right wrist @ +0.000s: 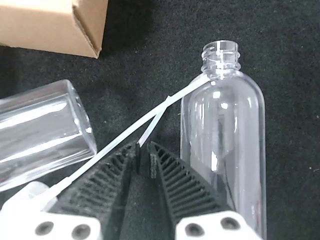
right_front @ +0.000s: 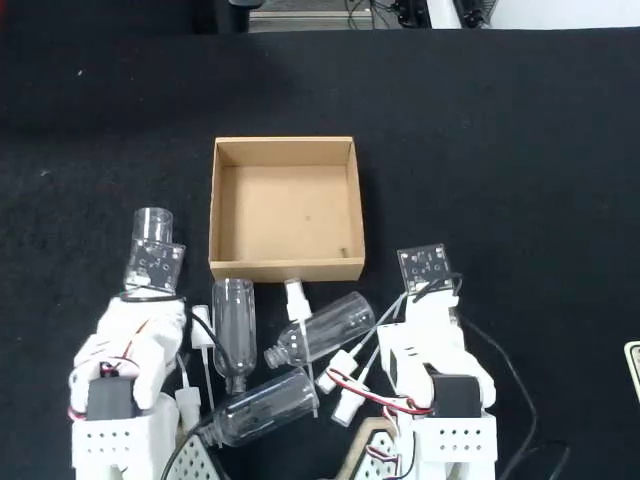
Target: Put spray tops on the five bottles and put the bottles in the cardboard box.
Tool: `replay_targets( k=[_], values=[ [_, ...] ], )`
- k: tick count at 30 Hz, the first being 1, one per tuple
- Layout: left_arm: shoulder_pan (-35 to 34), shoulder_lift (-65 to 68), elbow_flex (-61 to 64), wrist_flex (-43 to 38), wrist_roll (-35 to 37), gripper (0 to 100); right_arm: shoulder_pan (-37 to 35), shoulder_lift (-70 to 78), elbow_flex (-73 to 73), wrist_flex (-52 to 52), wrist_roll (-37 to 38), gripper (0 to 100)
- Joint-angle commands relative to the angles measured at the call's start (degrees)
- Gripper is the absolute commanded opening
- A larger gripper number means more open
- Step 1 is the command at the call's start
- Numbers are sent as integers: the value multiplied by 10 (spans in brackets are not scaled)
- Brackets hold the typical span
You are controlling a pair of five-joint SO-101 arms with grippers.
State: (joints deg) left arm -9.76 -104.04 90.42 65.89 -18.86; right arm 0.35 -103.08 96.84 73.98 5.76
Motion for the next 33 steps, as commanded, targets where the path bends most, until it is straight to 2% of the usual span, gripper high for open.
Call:
replay_targets(
  k=[1, 6, 9, 11, 13, 16, 18, 24, 28, 33],
  values=[
    [-31, -4, -111, 28, -10, 33, -5, -40, -3, 0, -3, 12],
    [-54, -1, -211, 84, -13, 36, -3, -41, -3, -3, -2, 12],
    [-66, 2, -230, 94, -38, 110, -2, -41, -4, -28, 4, 12],
    [-78, 24, -228, 91, -62, 173, -4, -41, -4, -48, 50, 12],
    [-93, 69, -236, 91, -72, 195, -2, -41, -4, -70, 127, 12],
    [-104, 172, -275, 79, -85, 191, -1, -41, -4, -82, 237, 12],
    [-106, 263, -321, 77, -88, 195, -1, -41, -4, -81, 275, 12],
    [-102, 546, -487, 79, -89, 203, -1, -40, -4, -58, 280, 12],
    [-105, 726, -589, 80, -86, 290, -3, -40, -3, -46, 280, 12],
    [-102, 916, -728, 79, -85, 277, -3, -40, -3, -45, 280, 12]
  ],
)
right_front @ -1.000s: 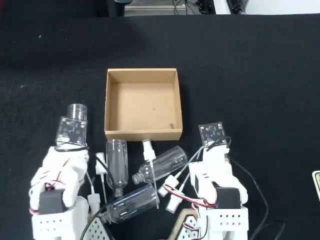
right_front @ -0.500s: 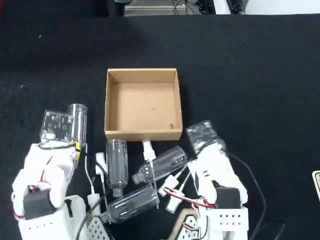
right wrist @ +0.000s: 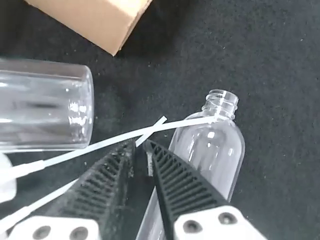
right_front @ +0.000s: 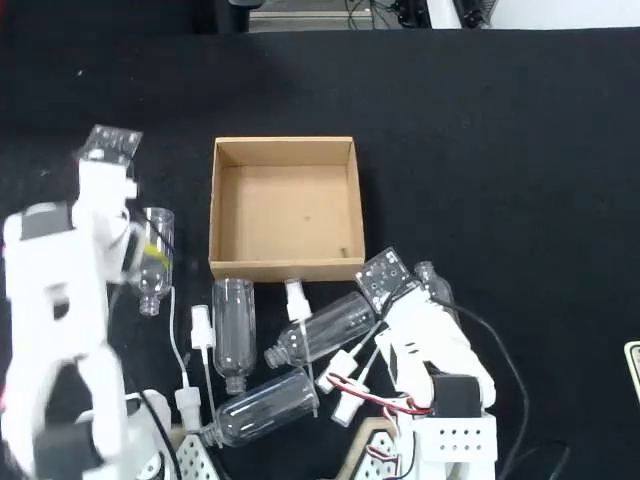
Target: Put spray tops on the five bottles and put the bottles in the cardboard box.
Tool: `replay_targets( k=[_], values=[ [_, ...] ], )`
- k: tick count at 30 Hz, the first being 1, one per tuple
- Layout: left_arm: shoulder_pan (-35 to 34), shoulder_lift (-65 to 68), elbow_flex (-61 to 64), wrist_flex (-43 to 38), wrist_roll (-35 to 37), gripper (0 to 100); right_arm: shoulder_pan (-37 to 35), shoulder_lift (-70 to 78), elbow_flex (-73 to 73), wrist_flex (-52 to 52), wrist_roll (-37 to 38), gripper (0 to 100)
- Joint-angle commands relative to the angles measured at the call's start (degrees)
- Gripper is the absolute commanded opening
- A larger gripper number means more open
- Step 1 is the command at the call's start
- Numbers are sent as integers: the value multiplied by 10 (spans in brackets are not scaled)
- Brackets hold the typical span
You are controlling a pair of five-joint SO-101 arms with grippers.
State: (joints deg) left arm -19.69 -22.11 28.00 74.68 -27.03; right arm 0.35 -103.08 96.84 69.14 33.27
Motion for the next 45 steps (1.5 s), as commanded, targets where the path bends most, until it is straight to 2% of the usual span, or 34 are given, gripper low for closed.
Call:
replay_targets(
  k=[1, 8, 20, 22, 25, 26, 28, 30, 34, 39, 42, 45],
  values=[
    [-3, 130, -131, -9, -4, 277, -3, -40, -3, 4, 5, 12],
    [-2, 304, -273, -7, -4, 267, -4, -40, -3, 4, 7, 12],
    [4, 418, -290, -9, -4, 263, -4, -40, -3, 4, 7, 12],
    [-7, 424, -288, -7, -4, 203, -4, -40, -3, 4, 6, 12],
    [-34, 418, -276, -7, -4, 40, -3, -40, -3, 4, 6, 12],
    [-45, 414, -274, -5, -4, 19, -3, -40, -3, 4, 6, 12],
    [-73, 392, -280, 26, -7, 61, -4, -40, -3, 4, 7, 12],
    [-99, 362, -279, 57, -9, 43, -4, -40, -3, 4, 7, 12],
    [-176, 309, -274, 111, -79, 30, -4, -40, -3, 4, 6, 12],
    [-300, 295, -248, 110, -207, 33, -4, -40, -3, 4, 6, 12],
    [-346, 295, -212, 108, -309, 34, -4, -40, -3, 4, 7, 12],
    [-374, 295, -191, 73, -368, 35, -4, -40, -3, 4, 7, 12]
  ],
)
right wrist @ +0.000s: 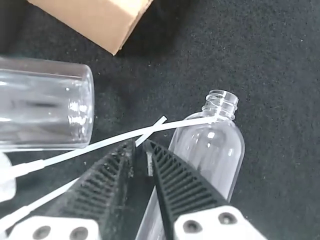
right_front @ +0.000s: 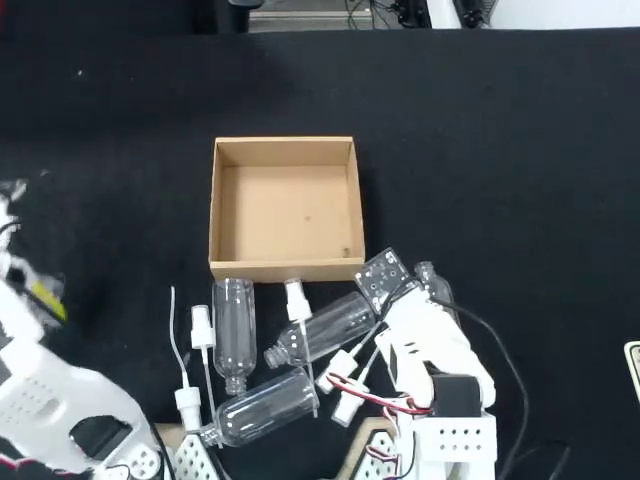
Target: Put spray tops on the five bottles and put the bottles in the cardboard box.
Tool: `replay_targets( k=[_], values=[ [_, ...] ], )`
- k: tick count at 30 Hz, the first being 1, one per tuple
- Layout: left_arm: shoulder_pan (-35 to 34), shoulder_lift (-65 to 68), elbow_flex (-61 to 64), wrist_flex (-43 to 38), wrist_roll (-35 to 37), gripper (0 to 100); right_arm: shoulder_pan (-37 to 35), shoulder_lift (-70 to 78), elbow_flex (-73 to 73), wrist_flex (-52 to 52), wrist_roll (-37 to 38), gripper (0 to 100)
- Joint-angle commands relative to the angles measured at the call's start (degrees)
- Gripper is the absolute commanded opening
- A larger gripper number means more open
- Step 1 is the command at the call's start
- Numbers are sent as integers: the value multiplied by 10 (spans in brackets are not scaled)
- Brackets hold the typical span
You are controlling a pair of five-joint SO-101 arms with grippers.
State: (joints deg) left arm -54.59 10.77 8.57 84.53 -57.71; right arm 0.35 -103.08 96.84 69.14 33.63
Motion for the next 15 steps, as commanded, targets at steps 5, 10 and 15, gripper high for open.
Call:
replay_targets(
  k=[5, 10, 15],
  values=[
    [-36, -34, 26, -77, -76, 202, -4, -38, -3, 4, 4, 12],
    [-22, -40, 8, -75, -71, 287, -4, -37, -3, 4, 4, 12],
    [-21, -40, -92, 14, -40, 287, -4, -36, -3, 4, 5, 12]
  ],
)
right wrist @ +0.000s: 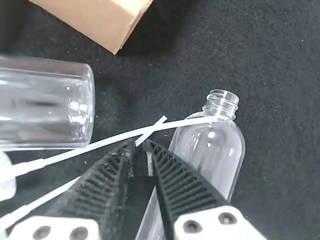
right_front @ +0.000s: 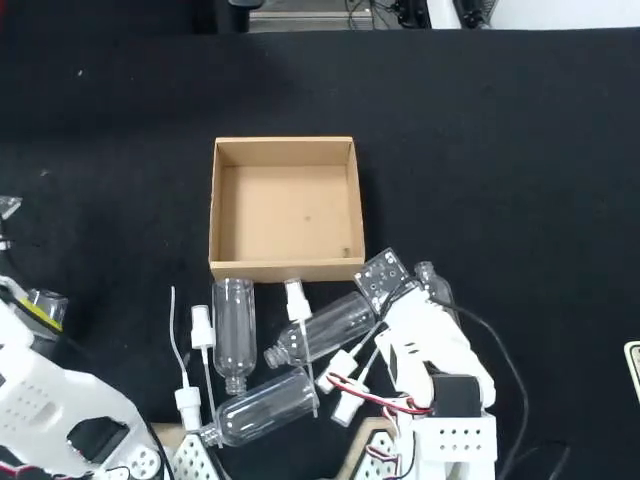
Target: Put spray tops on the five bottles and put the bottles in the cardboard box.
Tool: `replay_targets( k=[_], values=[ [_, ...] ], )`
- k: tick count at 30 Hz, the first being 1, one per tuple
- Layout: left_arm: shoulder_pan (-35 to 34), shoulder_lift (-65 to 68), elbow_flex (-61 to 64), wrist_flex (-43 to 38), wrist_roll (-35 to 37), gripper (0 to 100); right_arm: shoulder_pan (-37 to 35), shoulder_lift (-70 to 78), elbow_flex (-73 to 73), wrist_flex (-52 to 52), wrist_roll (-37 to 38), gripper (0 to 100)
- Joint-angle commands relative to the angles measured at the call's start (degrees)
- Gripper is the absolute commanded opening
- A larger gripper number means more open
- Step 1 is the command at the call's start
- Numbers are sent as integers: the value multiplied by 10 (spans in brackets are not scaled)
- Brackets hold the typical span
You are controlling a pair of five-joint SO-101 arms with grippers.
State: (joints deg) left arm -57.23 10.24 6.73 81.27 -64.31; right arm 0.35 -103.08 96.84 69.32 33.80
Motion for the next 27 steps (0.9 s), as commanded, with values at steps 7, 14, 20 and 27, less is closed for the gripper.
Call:
replay_targets(
  k=[7, 14, 20, 27],
  values=[
    [-22, -35, -162, 150, 53, 287, -4, -36, -3, 3, 4, 12],
    [-134, -35, -127, 193, -144, 287, -4, -36, -3, 3, 4, 12],
    [-209, -35, -59, 191, -247, 277, -4, -36, -3, 3, 4, 12],
    [-214, -34, 7, 105, -236, 246, -4, -36, -3, 3, 4, 12]
  ],
)
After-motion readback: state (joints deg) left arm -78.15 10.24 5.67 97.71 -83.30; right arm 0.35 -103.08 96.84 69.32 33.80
